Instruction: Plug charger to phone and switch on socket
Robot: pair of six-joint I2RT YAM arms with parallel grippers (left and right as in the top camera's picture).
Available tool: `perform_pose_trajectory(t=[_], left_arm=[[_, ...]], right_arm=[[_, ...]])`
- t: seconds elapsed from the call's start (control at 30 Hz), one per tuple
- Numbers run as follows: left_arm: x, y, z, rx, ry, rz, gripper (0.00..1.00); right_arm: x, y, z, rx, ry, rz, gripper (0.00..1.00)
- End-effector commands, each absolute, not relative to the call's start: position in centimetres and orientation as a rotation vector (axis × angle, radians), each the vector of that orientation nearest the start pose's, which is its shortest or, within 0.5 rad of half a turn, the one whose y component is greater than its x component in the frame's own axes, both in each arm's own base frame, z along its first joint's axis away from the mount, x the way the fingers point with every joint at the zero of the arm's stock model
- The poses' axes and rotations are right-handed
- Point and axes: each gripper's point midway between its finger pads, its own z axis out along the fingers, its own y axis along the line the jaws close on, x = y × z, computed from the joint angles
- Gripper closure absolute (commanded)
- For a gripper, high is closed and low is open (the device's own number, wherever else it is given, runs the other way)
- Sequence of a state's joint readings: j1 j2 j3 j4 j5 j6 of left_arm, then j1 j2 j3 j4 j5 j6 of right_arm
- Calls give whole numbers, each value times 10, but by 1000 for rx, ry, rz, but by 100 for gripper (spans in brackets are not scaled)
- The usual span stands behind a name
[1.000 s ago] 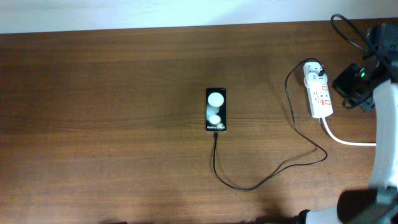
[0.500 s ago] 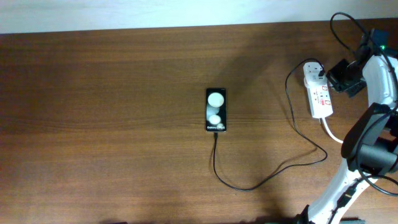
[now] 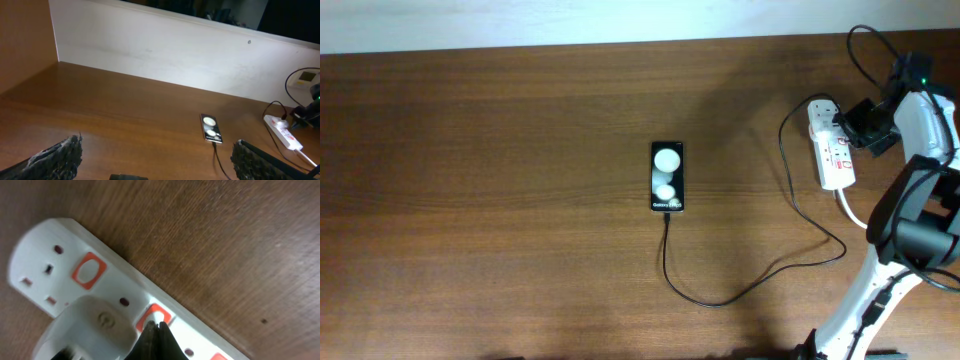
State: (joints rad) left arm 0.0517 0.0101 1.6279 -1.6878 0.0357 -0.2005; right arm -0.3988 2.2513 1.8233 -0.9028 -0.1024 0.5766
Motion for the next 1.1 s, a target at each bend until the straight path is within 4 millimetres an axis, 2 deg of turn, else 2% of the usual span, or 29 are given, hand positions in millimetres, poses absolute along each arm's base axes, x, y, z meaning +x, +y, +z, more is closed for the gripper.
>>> perform_pose_trajectory(t=[0.0,0.07,0.2,0.5,0.6,0.7,0.77,0.8,0.87,1.0,1.07], left_arm=[[-70,-9,341,-170,1630,-127,1],[-70,-9,341,-170,1630,-127,1],[-70,-9,341,-170,1630,-127,1],[-70,-9,341,-170,1631,-127,1],[-70,-9,341,-170,1630,-127,1],[-70,-9,341,-170,1630,-127,1],[-70,-9,341,-170,1630,-127,1],[-70,-9,341,-169,1630,-127,1],[-70,-9,341,-170,1630,-127,1],[-70,-9,341,-170,1630,-127,1],[-70,-9,341,-170,1630,-127,1]], right_arm=[[467,-150,3,1330,2652,232,96],[470,-132,-6,1282,2704,250,96],[471,-109,-8,1233,2753,251,96],[457,-104,-10,1220,2822,238,96],[436,-113,-5,1267,2871,211,96],[419,-139,33,1300,2832,86,96],[410,-150,71,1244,2796,-21,96],[404,-147,98,1229,2768,-14,96],[388,-139,137,1213,2739,1,96],[364,-120,186,1180,2706,72,96],[356,-102,207,1112,2700,81,96]])
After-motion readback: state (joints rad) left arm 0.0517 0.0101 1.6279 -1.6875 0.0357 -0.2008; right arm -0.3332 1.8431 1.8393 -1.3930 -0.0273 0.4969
